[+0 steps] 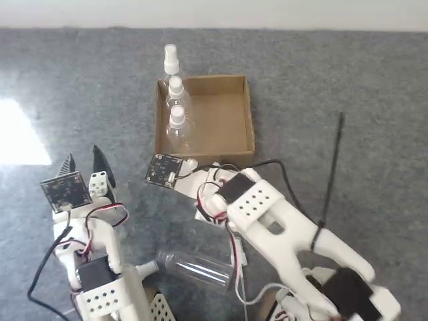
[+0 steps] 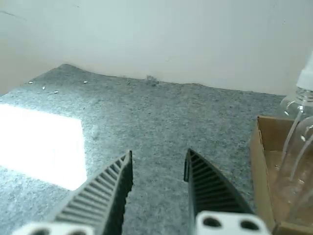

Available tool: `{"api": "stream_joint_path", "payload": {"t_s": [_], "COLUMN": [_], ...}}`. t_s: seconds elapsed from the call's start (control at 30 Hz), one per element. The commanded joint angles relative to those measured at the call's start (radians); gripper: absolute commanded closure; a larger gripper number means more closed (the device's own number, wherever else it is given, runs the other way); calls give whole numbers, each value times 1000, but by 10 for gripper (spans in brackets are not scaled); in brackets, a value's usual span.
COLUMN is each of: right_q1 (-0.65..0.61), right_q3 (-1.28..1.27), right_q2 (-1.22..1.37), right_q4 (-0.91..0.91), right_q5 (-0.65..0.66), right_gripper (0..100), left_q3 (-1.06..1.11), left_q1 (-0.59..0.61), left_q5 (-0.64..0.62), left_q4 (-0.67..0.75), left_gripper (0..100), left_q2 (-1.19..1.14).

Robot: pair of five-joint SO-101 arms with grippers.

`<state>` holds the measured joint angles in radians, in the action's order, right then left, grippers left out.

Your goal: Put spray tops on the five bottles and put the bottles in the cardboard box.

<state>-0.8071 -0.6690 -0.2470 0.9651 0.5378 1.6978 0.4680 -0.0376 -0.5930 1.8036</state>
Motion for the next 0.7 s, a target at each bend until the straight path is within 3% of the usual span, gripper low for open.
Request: {"api": "stream_joint_path", "payload": {"t_s": [0.0, 0.67], "right_q1": [-1, 48], "right_q3": [107, 252], "right_q2": [64, 323], "right_q4": [-13, -12], "right_q5": [15, 17], "right_gripper": [615, 615], "left_q3": [-13, -13], "left_q1": [2, 2], "left_q5": [-3, -3], "left_q4": [26, 25], "left_gripper": [837, 837], "left_q2": [15, 15]}}
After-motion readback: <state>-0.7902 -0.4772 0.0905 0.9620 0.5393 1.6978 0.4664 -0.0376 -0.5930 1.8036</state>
